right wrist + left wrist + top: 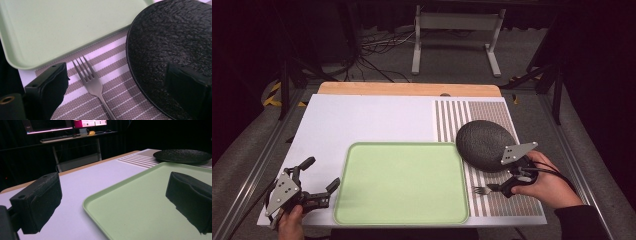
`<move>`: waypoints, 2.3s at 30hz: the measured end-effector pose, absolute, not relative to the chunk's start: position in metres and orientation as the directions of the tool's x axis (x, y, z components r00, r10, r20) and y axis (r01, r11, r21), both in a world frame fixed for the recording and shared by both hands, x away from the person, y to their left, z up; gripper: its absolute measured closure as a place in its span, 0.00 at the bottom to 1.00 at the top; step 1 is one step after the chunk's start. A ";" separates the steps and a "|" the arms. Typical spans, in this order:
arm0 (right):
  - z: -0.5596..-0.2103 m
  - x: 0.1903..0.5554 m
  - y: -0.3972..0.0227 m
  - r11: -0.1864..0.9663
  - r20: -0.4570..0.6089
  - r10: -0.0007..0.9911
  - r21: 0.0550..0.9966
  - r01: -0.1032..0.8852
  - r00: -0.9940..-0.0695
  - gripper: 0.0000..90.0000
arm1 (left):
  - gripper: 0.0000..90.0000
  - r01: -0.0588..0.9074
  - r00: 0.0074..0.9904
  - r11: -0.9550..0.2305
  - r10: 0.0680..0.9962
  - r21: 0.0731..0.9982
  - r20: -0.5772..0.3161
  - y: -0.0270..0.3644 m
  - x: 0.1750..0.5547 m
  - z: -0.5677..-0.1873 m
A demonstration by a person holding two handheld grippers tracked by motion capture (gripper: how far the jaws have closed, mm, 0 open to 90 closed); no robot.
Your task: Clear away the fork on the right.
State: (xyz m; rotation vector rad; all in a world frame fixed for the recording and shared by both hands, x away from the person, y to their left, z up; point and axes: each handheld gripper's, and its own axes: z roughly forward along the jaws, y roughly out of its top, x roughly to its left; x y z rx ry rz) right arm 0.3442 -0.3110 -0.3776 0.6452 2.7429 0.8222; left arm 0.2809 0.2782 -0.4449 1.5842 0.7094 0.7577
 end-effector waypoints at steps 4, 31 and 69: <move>-0.380 0.346 -0.311 0.766 -0.069 0.441 0.549 0.335 -0.895 0.06 | 0.01 0.031 0.606 -0.134 0.790 0.990 0.088 0.278 0.281 -0.445; -0.401 0.351 -0.292 0.936 -0.053 0.208 0.300 0.183 -0.977 0.28 | 0.01 0.030 0.616 -0.133 0.783 0.991 0.086 0.278 0.281 -0.445; -0.414 0.363 -0.295 1.000 -0.003 -0.010 0.022 -0.010 -1.000 0.94 | 0.01 0.031 0.624 -0.129 0.777 0.991 0.082 0.278 0.281 -0.445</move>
